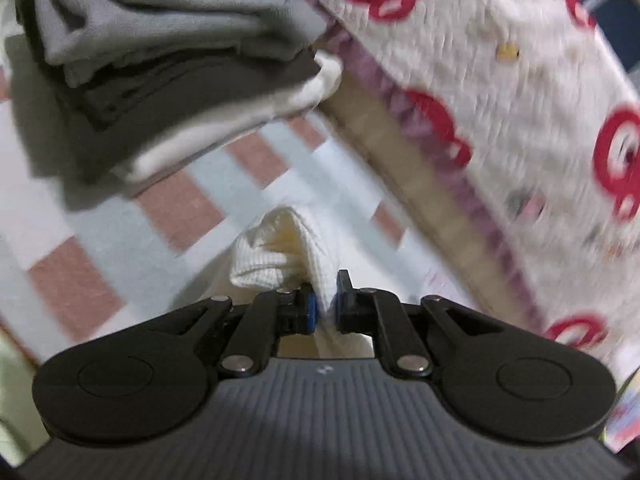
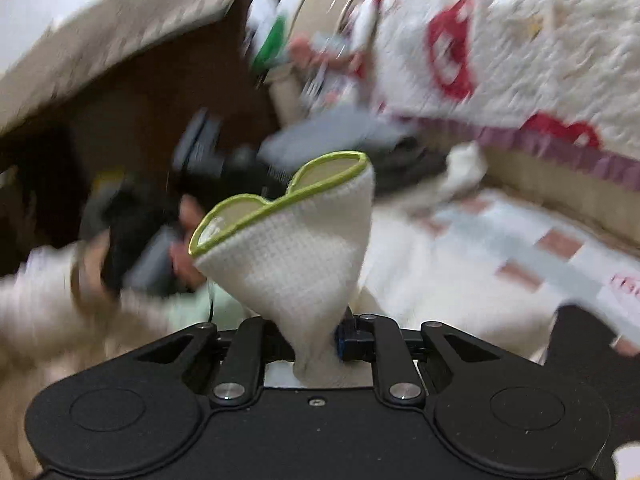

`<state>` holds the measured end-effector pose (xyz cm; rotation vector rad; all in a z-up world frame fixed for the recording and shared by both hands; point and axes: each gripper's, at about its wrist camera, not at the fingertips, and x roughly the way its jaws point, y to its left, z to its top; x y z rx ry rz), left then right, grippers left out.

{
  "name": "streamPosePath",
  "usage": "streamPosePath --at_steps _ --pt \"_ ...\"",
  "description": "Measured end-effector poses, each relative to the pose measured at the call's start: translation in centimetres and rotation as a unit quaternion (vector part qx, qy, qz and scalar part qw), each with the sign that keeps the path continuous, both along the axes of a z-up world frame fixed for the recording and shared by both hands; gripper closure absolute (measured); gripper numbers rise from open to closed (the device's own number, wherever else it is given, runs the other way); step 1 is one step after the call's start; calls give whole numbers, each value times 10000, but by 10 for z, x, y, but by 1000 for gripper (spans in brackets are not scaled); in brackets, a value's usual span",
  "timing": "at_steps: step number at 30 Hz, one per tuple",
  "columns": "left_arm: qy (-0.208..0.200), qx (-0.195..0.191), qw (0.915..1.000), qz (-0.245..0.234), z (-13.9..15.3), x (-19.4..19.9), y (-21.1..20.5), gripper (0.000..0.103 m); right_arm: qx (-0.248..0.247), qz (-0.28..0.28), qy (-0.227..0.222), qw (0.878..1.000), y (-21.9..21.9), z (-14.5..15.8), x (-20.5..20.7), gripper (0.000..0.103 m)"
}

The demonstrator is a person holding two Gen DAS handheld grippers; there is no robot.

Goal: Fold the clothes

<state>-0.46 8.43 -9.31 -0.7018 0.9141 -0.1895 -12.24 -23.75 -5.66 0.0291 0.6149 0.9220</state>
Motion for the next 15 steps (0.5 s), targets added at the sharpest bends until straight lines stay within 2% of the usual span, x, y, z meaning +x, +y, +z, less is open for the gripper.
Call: streamPosePath --at_steps 4,8,10,11,12,13,15 --pt "1125 193 9933 -191 -41 5 7 94 -778 189 450 9958 18 -44 -10 84" --pt "934 469 9940 -310 -31 6 3 94 -931 94 454 9946 15 -53 -18 84" --pt "976 500 9934 -334 -33 7 4 90 -1137 42 344 9929 14 -49 -21 84" --pt "1041 523 9926 -351 -36 8 6 86 -1323 96 337 9906 15 -48 -22 80" --pt "1067 547 9921 -374 -37 8 6 86 -1425 175 392 9889 14 -46 -23 76" --pt "1066 568 9919 -396 -37 7 5 86 -1312 318 605 9890 9 -43 -23 74" --pt "1065 609 9915 -441 -37 5 2 85 -994 551 1034 9881 -4 -36 -22 64"
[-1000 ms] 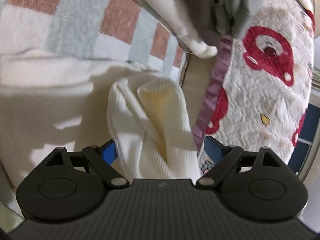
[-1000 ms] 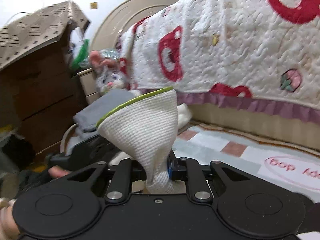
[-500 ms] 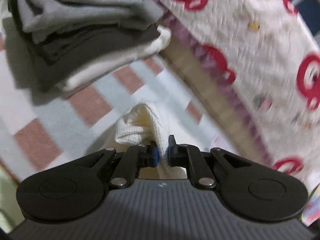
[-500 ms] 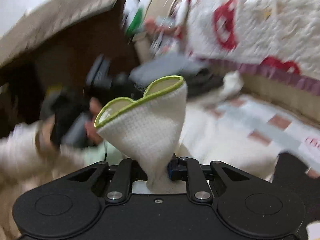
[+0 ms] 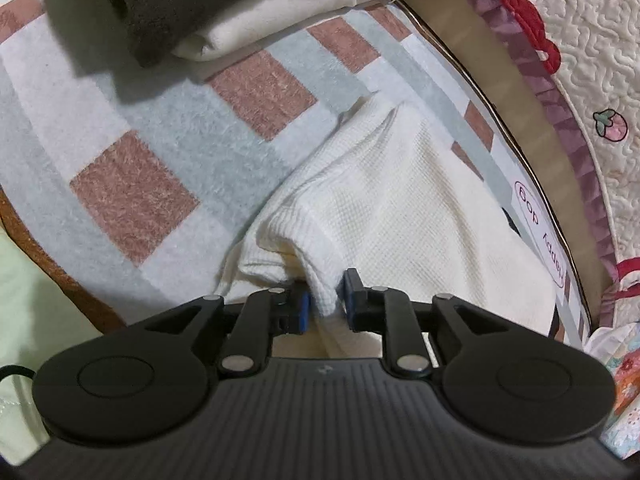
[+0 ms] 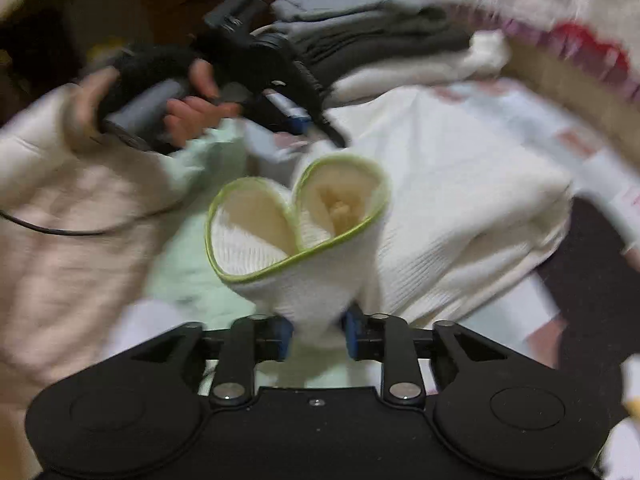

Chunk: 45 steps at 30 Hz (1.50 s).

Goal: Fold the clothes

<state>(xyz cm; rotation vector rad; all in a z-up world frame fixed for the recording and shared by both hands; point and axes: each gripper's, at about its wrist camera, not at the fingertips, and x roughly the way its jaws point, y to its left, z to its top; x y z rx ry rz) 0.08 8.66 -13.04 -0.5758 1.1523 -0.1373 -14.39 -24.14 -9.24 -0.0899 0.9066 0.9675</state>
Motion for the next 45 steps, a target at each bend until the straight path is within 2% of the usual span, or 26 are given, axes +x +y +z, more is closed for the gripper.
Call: streamPosePath --at_steps 1,3,6,11,13,14,15,16,17,18,20,21,24,26,27,28,29,31,34,36,38,40,41,43,45 --pt "0 18 10000 -25 0 -1 -1 85 433 -136 229 9987 -12 6 5 61" --pt "34 8 10000 -25 -1 0 -2 84 1330 -585 581 9877 -39 15 20 46" --pt "110 -149 9998 89 -4 1 2 82 1910 -1603 892 9643 -67 15 50 45" --pt "186 -412 9987 243 -8 1 8 74 1893 -2905 1486 9261 -77 -17 95 44" --pt "87 -392 9991 142 -6 0 5 77 1679 -3165 1452 9223 -70 -28 111 43" --pt "-16 -317 9995 13 -3 -1 1 90 1631 -3196 1270 9247 -66 -27 116 43" --pt "-151 -312 9993 -148 2 -4 -1 96 1582 -3226 1089 9269 -61 -26 121 49" --pt "-301 -340 9984 -324 7 -6 -4 96 1532 -3255 906 9286 -57 -25 126 56" --pt "-415 -530 9967 -443 10 -10 -4 96 1503 -3260 740 9304 -54 -24 130 73" --pt "-453 -830 9944 -475 10 -13 -1 96 1529 -3234 634 9317 -55 -22 134 76" --pt "-350 -730 9956 -481 7 -17 4 97 1560 -3341 572 9278 -66 -25 139 79" --pt "-286 -607 9966 -483 5 -18 6 97 1513 -3427 654 9249 -71 -30 142 80" --pt "-258 79 9989 -396 6 -21 11 97 1376 -3447 585 9267 -70 -33 143 80" --pt "-278 -280 9988 -283 6 -21 20 97 1272 -3460 527 9281 -70 -35 144 79" --pt "-296 -344 9987 -237 7 -21 22 97 1172 -3475 473 9291 -68 -34 146 78" --pt "-304 -296 9989 -192 8 -21 23 97 1039 -3520 441 9292 -68 -33 147 74" --pt "-307 -231 9992 -147 8 -21 24 93 885 -3568 391 9292 -67 -31 148 61" --pt "-312 -101 9994 -58 10 -22 25 89 400 -3646 36 9303 -57 -18 141 57" --pt "-809 501 9955 16 28 -23 22 88 -499 -3535 -985 9289 -23 10 115 57" --pt "-1193 778 9898 -6 39 -22 18 87 -585 -3141 -1348 9380 -5 26 101 57" --pt "-1422 502 9875 -456 45 -11 6 87 -224 -2616 -1250 9568 9 38 94 57" --pt "-1530 163 9801 -1250 47 5 -15 83 40 -2107 -938 9730 28 37 93 58" --pt "-1500 131 9763 -1557 46 12 -25 83 60 -1940 -814 9776 39 33 94 58" --pt "-1294 124 9758 -1760 35 20 -35 83 47 -1628 -579 9849 61 18 95 58" --pt "-902 97 9785 -1854 18 26 -36 83 -43 -1111 -171 9937 83 -2 94 57"
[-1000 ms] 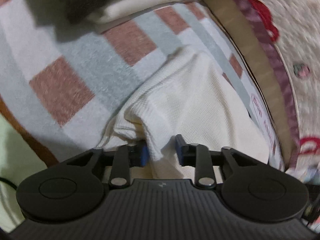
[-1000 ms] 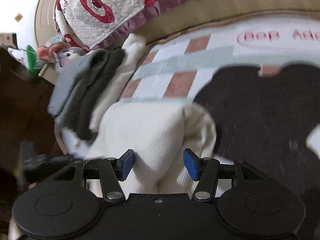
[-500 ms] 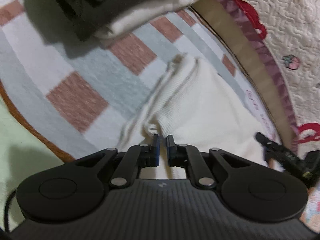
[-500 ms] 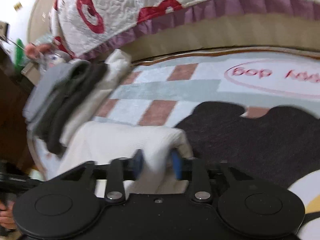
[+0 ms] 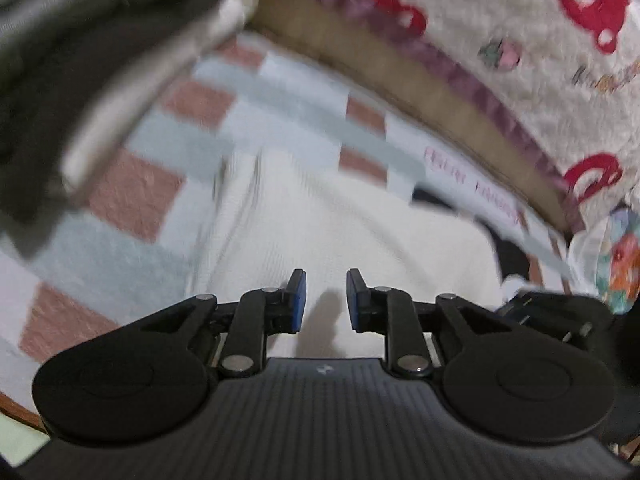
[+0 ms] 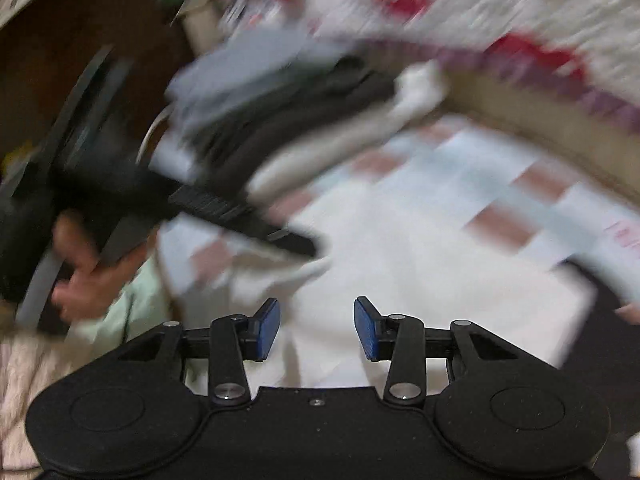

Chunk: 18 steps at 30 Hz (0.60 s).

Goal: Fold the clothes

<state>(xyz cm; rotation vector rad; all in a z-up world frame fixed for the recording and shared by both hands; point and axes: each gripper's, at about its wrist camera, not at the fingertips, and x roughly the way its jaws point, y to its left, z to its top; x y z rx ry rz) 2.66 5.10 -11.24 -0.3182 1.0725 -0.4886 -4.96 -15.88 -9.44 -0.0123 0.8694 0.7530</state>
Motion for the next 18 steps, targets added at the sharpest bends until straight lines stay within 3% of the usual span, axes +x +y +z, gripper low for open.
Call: streamPosePath --at_steps 2,3,6,9,11,13,16,18 --pt "282 124 9995 63 -12 0 5 83 -126 998 699 9925 14 -20 -7 57" --pt "370 107 9992 91 -15 -1 8 83 -248 1231 721 9895 15 -24 -15 56" --pt "449 -26 9988 208 -12 -4 16 83 -58 1212 989 9877 -8 -25 -22 55" --pt "222 380 9989 182 -5 -6 14 83 207 1134 1561 9810 -38 -19 -16 56" --pt "152 520 9984 152 -2 -8 13 82 96 1211 1673 9784 -54 -13 -20 56" --pt "151 508 9984 177 -1 -7 16 82 52 965 1548 9832 -72 -4 -25 56" --pt "112 483 9984 290 0 -6 21 82 713 145 1364 9880 -106 9 -20 54" --pt "78 394 9974 593 2 -6 28 80 1132 -645 1236 9837 -129 11 -10 48"
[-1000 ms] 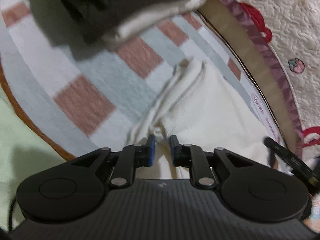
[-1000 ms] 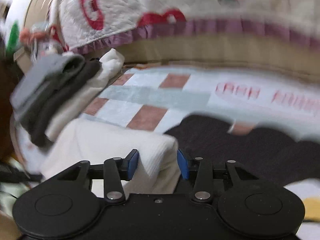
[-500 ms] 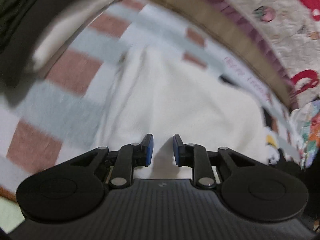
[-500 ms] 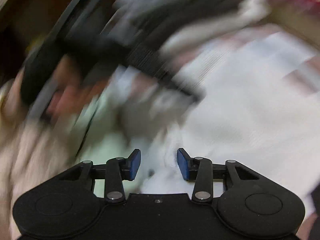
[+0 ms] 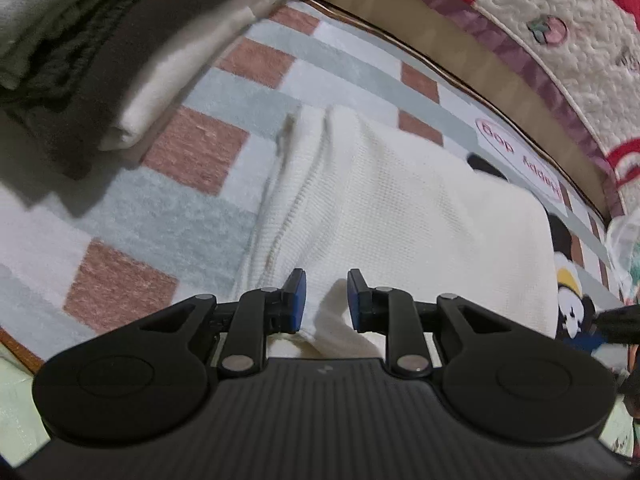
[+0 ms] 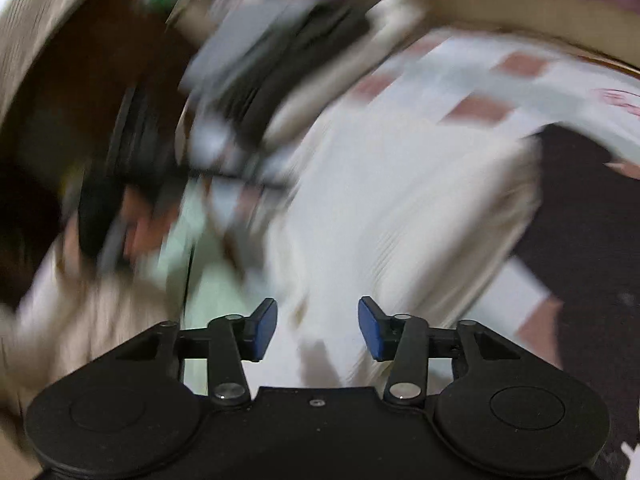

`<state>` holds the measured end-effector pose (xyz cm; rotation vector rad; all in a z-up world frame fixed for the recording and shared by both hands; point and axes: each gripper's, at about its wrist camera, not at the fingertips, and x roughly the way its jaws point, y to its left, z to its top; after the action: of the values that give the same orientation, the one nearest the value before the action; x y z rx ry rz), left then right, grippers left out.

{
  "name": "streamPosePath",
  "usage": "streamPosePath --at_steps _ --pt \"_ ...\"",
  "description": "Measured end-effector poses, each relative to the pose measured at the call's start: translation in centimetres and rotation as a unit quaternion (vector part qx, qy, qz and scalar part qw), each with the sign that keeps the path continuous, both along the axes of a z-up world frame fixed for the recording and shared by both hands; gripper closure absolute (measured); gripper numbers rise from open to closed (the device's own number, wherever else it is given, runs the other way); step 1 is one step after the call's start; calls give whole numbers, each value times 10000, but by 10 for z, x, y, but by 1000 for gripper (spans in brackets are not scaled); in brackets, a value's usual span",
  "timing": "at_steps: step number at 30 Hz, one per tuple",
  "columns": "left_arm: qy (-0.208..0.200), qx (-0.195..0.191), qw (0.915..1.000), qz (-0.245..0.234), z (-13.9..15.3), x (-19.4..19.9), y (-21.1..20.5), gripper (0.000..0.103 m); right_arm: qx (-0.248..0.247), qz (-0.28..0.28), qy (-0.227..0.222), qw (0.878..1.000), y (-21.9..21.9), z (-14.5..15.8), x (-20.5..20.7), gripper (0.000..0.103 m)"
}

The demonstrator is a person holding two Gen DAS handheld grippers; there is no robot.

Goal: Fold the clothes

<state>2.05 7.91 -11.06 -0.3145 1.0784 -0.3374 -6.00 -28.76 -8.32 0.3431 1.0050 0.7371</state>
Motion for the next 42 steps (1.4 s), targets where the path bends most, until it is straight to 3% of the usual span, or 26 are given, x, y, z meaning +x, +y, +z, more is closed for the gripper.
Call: streamPosePath --at_steps 1,3,4,6,8,9,10,11,12,14,16,18,22,24,29,32,36,42 --pt "-51 -125 9996 245 1 1 7 76 113 -424 1 9990 -10 -1 6 48" --pt "-234 -389 9958 795 4 3 23 55 245 -1204 50 9924 -23 -8 22 48" --pt "-354 -403 9940 948 4 5 27 55 329 -1475 112 9885 -27 -14 30 47" --pt "-467 -382 9926 1051 3 10 32 55 418 -1942 210 9798 -31 -31 43 37" --pt "-194 -372 9947 941 -8 15 28 57 509 -2336 257 9707 -32 -49 53 36" --pt "-57 -344 9959 833 -13 16 26 59 693 -2440 170 9671 -30 -56 52 44" --pt "71 -304 9971 697 -18 16 23 62 856 -2524 37 9638 -29 -60 50 53" --pt "200 -264 9979 561 -23 16 20 82 940 -2537 -208 9625 -29 -57 50 70" --pt "164 -133 9990 401 -22 13 16 88 942 -2492 -416 9630 -30 -53 50 73" --pt "-63 179 9997 119 -16 6 8 91 894 -2373 -682 9649 -29 -46 52 75" --pt "-167 317 9994 -5 -12 2 3 91 543 -2250 -655 9706 -29 -46 57 77" --pt "-32 284 9996 -34 -16 2 2 91 121 -2148 -596 9748 -32 -53 67 75" --pt "15 343 9993 156 -17 3 10 81 -129 -2188 -597 9739 -28 -49 69 74" --pt "31 354 9991 239 -17 2 15 77 -414 -2276 -650 9707 -21 -41 63 62" --pt "18 465 9987 215 -16 1 13 77 -841 -2564 -713 9603 -15 -16 33 52" --pt "51 434 9988 243 -16 1 14 77 -348 -2412 -324 9693 -23 -9 7 50" --pt "84 398 9988 277 -16 1 13 77 467 -2018 626 9763 -26 -20 -28 49" --pt "66 432 9988 199 -15 3 17 75 868 -1741 1651 9669 -4 -55 -62 48"
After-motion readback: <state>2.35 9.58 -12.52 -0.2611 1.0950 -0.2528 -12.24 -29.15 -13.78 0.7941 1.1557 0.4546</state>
